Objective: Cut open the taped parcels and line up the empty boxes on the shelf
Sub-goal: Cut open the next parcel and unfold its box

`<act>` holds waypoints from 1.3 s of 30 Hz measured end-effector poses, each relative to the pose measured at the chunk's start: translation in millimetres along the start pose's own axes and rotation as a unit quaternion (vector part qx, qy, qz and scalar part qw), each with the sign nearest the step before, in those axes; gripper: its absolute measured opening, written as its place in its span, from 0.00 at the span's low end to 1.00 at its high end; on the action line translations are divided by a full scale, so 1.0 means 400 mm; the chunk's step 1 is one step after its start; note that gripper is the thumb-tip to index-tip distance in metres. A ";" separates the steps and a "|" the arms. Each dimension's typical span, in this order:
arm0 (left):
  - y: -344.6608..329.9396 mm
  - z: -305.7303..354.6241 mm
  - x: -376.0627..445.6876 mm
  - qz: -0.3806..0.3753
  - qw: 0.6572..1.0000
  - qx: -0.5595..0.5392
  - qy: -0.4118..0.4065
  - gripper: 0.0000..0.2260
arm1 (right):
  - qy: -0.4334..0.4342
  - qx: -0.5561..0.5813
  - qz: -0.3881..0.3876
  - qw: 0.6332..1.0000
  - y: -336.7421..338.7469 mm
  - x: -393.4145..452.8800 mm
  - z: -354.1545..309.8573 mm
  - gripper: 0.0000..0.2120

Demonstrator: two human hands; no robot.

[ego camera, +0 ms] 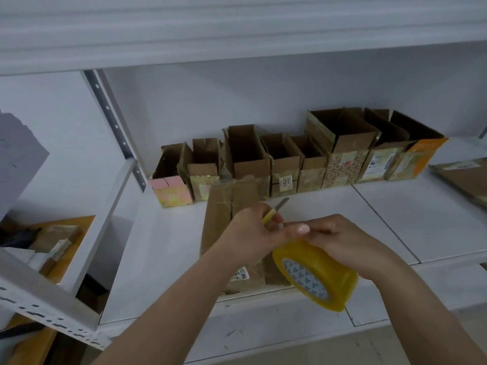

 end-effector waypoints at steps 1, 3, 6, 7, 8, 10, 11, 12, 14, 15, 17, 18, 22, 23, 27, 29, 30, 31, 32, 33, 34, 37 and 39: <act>-0.008 0.006 0.004 0.000 1.000 -0.004 0.000 0.26 | 0.004 0.009 -0.002 1.000 -0.003 -0.005 -0.005 0.10; -0.019 0.014 0.009 0.003 1.000 -0.028 -0.006 0.22 | 0.005 0.039 0.001 0.999 -0.007 -0.014 -0.006 0.09; -0.026 0.019 0.010 0.002 0.997 -0.075 -0.004 0.18 | -0.007 0.080 0.011 0.997 -0.009 -0.025 0.006 0.10; -0.025 0.021 0.008 0.004 0.996 -0.084 -0.004 0.17 | -0.013 0.096 0.011 0.995 -0.013 -0.027 0.014 0.11; -0.022 0.024 0.007 0.009 0.996 -0.087 -0.004 0.15 | -0.024 0.118 0.011 0.993 -0.015 -0.030 0.024 0.13; -0.011 0.029 0.004 0.026 0.997 -0.078 -0.016 0.09 | -0.051 0.177 0.017 0.983 -0.011 -0.033 0.057 0.27; -0.003 0.035 0.001 0.037 0.997 -0.069 -0.029 0.07 | -0.055 0.195 0.016 0.979 -0.006 -0.034 0.070 0.35; 0.006 0.039 -0.002 0.050 0.996 -0.065 -0.038 0.06 | -0.048 0.203 0.010 0.978 0.001 -0.036 0.074 0.42; 0.025 0.038 -0.005 0.067 0.993 -0.087 -0.033 0.07 | -0.012 0.220 -0.022 0.975 0.009 -0.043 0.066 0.51; 0.036 0.034 -0.006 0.076 0.992 -0.102 -0.024 0.07 | 0.006 0.238 -0.039 0.970 0.011 -0.048 0.061 0.53; 0.060 0.023 -0.008 0.099 0.987 -0.128 -0.010 0.07 | 0.033 0.280 -0.068 0.957 0.015 -0.055 0.055 0.52; 0.070 0.017 -0.009 0.110 0.983 -0.145 -0.003 0.08 | 0.044 0.293 -0.082 0.952 0.013 -0.058 0.050 0.51; 0.094 -0.005 -0.013 0.138 0.976 -0.167 0.009 0.08 | 0.075 0.295 -0.118 0.945 -0.015 -0.056 0.030 0.48; 0.100 -0.007 -0.015 0.148 0.976 -0.159 0.008 0.08 | 0.077 0.299 -0.108 0.945 -0.014 -0.051 0.025 0.47; 0.129 -0.030 -0.031 0.186 0.970 -0.156 0.016 0.10 | 0.075 0.278 -0.057 0.956 0.022 -0.034 -0.007 0.40; 0.147 -0.039 -0.041 0.200 0.967 -0.154 0.018 0.11 | 0.066 0.231 -0.056 0.969 0.034 -0.027 -0.020 0.39; 0.153 -0.044 -0.048 0.204 0.967 -0.153 0.022 0.12 | 0.057 0.207 -0.061 0.975 0.037 -0.025 -0.019 0.39; 0.159 -0.050 -0.054 0.207 0.966 -0.155 0.027 0.12 | 0.046 0.191 -0.072 0.978 0.035 -0.023 -0.015 0.39; 0.165 -0.056 -0.060 0.211 0.965 -0.155 0.031 0.13 | 0.040 0.187 -0.088 0.978 0.028 -0.024 -0.012 0.39; 0.171 -0.063 -0.066 0.216 0.964 -0.154 0.035 0.13 | 0.039 0.192 -0.106 0.975 0.018 -0.026 -0.010 0.40; 0.177 -0.069 -0.071 0.223 0.963 -0.148 0.038 0.13 | 0.036 0.201 -0.123 0.971 0.005 -0.029 -0.007 0.41; 0.195 -0.091 -0.081 0.244 0.958 -0.143 0.045 0.11 | 0.019 0.231 -0.157 0.960 -0.038 -0.037 0.020 0.45; 0.198 -0.095 -0.088 0.244 0.957 -0.149 0.046 0.12 | 0.015 0.249 -0.154 0.956 -0.050 -0.037 0.028 0.44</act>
Point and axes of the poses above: each hand's wrist, its own x-axis towards the middle knuckle, its own y-axis out of the back of the hand, z = x × y, the point moved 10 cm from there along x, towards the middle knuckle, and after that the axes turned 4 degrees about z, right-handed, at the moved point
